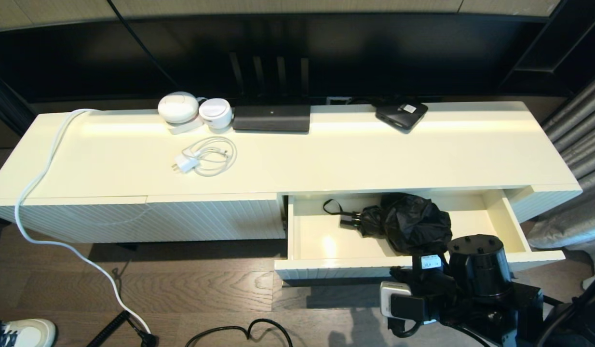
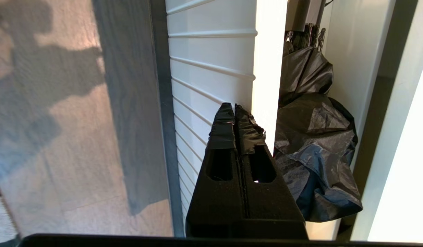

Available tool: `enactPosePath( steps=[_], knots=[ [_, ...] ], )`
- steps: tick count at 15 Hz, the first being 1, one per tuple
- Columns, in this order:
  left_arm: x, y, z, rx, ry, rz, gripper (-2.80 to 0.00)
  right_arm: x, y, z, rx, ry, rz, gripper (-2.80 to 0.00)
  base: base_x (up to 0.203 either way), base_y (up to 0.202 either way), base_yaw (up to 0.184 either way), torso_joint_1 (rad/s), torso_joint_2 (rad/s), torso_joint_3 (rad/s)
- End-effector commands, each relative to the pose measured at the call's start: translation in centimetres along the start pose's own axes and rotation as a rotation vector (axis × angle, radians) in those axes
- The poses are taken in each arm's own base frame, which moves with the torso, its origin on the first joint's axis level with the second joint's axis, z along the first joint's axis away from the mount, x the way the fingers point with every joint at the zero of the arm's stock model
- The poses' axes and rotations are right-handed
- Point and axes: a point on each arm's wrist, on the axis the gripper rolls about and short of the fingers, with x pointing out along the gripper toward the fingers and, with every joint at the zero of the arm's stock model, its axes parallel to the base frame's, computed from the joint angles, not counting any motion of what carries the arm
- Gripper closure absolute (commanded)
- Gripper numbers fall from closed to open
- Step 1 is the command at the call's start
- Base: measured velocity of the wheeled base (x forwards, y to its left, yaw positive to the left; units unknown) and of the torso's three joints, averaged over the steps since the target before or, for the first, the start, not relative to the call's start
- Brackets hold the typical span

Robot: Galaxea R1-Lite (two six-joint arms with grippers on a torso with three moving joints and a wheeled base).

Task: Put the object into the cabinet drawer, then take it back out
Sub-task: Close the drawer

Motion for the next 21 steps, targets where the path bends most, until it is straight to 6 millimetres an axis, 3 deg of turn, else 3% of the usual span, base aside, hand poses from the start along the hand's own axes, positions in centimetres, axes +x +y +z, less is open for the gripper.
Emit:
enactPosePath(
  steps=[1, 4, 9, 21],
  knots=[
    [0.0, 0.0, 0.0, 0.001, -0.001, 0.000, 0.00, 0.2, -0.2, -0.4, -0.012, 0.015, -0.009, 0.00, 0.000, 0.000, 0.000, 0.000, 0.00, 0.000],
    [0.0, 0.0, 0.0, 0.001, 0.000, -0.001, 0.00, 0.8, -0.6, -1.4, -0.011, 0.049, -0.015, 0.00, 0.000, 0.000, 0.000, 0.000, 0.00, 0.000],
    [0.0, 0.0, 0.0, 0.001, -0.001, 0.000, 0.00, 2.7, -2.0, -1.0, -0.003, 0.040, -0.059, 0.00, 0.000, 0.000, 0.000, 0.000, 0.00, 0.000],
    [0.0, 0.0, 0.0, 0.001, -0.001, 0.000, 0.00, 4.4, -4.3, -1.4, -0.012, 0.045, -0.130, 0.00, 0.000, 0.000, 0.000, 0.000, 0.00, 0.000]
  ],
)
